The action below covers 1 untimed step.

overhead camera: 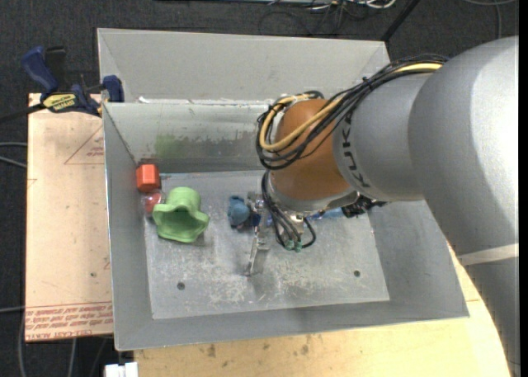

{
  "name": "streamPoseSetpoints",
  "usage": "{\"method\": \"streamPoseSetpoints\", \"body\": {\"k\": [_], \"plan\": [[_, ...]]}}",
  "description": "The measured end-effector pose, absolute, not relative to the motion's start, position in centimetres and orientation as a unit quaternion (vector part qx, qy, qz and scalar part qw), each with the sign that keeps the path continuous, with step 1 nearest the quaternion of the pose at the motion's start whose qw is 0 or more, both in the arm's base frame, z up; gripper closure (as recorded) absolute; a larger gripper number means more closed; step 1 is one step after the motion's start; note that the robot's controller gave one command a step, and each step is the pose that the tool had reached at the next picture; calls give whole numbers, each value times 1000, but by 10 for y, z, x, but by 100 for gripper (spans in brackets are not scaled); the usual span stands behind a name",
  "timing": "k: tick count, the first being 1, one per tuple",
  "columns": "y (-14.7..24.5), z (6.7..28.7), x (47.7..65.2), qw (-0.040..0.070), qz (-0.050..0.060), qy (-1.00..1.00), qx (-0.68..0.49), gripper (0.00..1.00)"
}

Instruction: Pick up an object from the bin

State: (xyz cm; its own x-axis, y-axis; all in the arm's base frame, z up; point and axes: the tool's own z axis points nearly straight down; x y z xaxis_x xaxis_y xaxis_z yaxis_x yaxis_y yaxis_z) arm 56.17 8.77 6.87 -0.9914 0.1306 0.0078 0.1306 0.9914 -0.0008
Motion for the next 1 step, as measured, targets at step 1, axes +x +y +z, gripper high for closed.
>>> {"method": "streamPoseSetpoints", "body": {"k": [1], "plan": [[88,73,564,0,-1,-998,-66,100]]}}
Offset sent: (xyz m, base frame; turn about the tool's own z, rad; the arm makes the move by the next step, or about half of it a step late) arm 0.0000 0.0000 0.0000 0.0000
